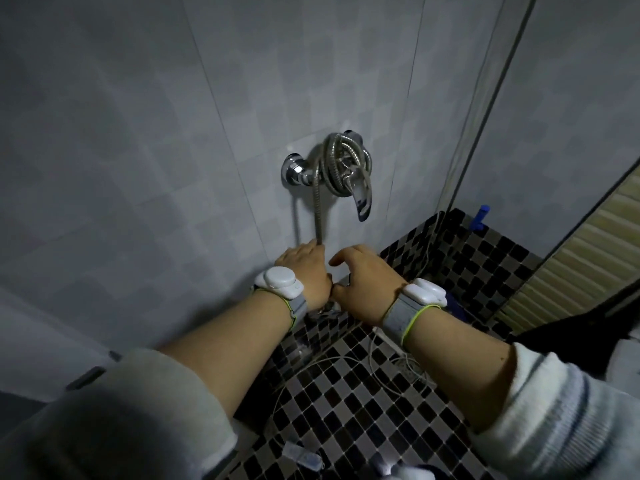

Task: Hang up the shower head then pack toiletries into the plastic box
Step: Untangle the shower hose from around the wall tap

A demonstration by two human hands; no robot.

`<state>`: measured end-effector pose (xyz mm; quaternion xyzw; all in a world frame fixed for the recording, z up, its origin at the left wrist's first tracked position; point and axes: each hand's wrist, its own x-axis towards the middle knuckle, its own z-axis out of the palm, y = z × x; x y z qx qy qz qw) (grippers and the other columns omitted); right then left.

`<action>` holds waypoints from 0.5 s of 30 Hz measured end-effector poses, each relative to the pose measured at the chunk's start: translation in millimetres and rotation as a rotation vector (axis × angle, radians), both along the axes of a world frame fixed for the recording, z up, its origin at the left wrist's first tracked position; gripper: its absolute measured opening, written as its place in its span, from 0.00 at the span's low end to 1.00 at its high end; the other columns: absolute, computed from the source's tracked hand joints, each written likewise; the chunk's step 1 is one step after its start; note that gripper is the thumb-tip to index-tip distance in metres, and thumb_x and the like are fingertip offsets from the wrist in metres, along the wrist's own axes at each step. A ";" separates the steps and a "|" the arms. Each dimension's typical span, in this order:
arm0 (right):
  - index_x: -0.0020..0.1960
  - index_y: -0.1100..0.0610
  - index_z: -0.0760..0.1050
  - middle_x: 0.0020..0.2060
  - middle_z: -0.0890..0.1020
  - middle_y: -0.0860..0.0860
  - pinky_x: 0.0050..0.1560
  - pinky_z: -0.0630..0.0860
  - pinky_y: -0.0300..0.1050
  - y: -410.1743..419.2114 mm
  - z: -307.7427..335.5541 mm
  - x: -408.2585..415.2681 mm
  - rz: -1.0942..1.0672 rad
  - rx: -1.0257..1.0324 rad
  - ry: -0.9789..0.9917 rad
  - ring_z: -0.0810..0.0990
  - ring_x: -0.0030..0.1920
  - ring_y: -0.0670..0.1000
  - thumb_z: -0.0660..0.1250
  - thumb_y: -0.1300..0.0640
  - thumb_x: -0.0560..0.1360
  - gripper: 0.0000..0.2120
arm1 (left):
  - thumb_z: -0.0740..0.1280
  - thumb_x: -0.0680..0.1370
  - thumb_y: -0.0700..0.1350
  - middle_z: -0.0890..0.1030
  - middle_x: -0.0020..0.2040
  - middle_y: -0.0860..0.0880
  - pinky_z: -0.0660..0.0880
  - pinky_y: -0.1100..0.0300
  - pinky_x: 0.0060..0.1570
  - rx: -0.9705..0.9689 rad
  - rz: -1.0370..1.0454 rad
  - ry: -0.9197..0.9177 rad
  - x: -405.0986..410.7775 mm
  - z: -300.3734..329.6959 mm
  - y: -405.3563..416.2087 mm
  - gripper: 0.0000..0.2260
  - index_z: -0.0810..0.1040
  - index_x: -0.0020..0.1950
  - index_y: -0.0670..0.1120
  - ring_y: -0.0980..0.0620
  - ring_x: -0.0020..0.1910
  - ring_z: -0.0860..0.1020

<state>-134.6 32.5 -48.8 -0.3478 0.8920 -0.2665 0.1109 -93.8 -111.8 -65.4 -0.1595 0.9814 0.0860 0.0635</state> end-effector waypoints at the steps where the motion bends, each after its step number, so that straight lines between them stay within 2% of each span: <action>1: 0.64 0.51 0.72 0.63 0.73 0.51 0.59 0.74 0.47 -4.3 -1.5 -5.0 0.001 -0.001 -0.018 0.76 0.59 0.54 0.69 0.49 0.72 0.21 | 0.61 0.79 0.52 0.55 0.81 0.47 0.51 0.54 0.77 0.007 -0.003 -0.013 -1.9 -2.2 -3.9 0.31 0.56 0.80 0.48 0.47 0.79 0.58; 5: 0.66 0.51 0.70 0.63 0.73 0.52 0.58 0.75 0.47 -23.6 -8.6 -36.2 0.001 -0.028 -0.072 0.77 0.59 0.53 0.70 0.48 0.72 0.24 | 0.65 0.76 0.49 0.59 0.80 0.47 0.57 0.53 0.75 0.046 0.034 -0.084 -18.9 -5.6 -16.2 0.33 0.58 0.79 0.48 0.46 0.77 0.62; 10: 0.68 0.51 0.67 0.63 0.73 0.52 0.55 0.76 0.47 -41.2 -22.0 -64.8 0.016 -0.097 -0.136 0.79 0.56 0.53 0.69 0.50 0.71 0.28 | 0.68 0.75 0.47 0.56 0.81 0.47 0.58 0.53 0.75 0.086 0.111 -0.152 -42.9 -13.2 -20.7 0.36 0.55 0.80 0.47 0.45 0.78 0.59; 13: 0.68 0.51 0.67 0.63 0.73 0.52 0.51 0.75 0.44 -52.7 -31.7 -88.0 0.071 -0.132 -0.183 0.79 0.55 0.52 0.69 0.51 0.71 0.26 | 0.68 0.74 0.47 0.68 0.74 0.48 0.66 0.55 0.70 0.134 0.201 -0.102 -56.7 -19.2 -23.7 0.31 0.63 0.76 0.49 0.46 0.72 0.69; 15: 0.66 0.51 0.68 0.62 0.74 0.52 0.50 0.76 0.44 -57.5 -35.3 -99.6 0.128 -0.142 -0.186 0.79 0.54 0.52 0.68 0.53 0.72 0.23 | 0.68 0.73 0.48 0.73 0.69 0.49 0.72 0.54 0.65 0.153 0.297 -0.095 -66.7 -26.5 -24.6 0.30 0.64 0.74 0.51 0.47 0.65 0.74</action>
